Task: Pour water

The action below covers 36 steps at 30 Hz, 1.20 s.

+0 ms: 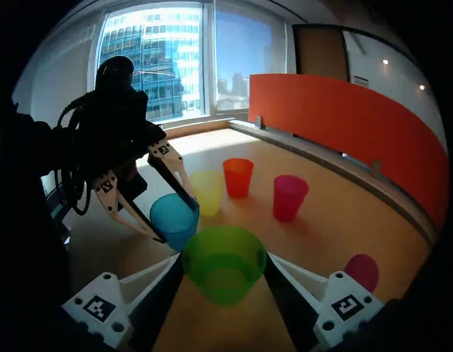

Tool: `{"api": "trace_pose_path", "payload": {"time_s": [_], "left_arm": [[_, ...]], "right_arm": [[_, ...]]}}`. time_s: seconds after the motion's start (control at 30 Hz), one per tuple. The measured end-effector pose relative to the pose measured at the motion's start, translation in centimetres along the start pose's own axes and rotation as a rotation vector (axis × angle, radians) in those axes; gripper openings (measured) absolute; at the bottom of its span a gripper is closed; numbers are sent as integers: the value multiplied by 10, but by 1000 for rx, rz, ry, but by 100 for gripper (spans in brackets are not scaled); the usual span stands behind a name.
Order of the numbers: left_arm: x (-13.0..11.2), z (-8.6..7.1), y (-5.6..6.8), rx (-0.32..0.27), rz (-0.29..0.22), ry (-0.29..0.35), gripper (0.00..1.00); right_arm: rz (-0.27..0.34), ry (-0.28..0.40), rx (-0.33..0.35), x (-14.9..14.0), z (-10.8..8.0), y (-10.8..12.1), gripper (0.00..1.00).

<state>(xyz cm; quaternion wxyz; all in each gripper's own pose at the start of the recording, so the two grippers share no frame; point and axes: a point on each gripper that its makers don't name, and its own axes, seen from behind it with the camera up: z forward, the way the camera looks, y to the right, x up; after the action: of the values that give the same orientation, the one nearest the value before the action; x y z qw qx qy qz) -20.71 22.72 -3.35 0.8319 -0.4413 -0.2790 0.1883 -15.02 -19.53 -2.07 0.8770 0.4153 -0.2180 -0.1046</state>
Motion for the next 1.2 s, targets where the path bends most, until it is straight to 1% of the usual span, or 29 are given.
{"api": "trace_pose_path", "payload": {"time_s": [0.3,0.57,0.8,1.0,1.07,1.2], "left_arm": [[-6,10,4,-24,-12,-14,89],[-11,11,2,-30,-19,-22,89],[-23,14,4,-34,-28,-45,89],[-28,12,4,-25,-14,-58,89],[-30,11,3,-21,-12,-63,91],[-36,7,3,-14,-23,-72,92]], "right_arm": [[13,-12,7,-10,7,1,92],[17,-17,6,-15,8,0,92],[23,-25,2,-23,12,-1,92],[24,-33,-2,-29,15,-1,92],[28,-32,-2,-30,16,-1,92],[39,-31,-3,-33,17,-2,92]]}}
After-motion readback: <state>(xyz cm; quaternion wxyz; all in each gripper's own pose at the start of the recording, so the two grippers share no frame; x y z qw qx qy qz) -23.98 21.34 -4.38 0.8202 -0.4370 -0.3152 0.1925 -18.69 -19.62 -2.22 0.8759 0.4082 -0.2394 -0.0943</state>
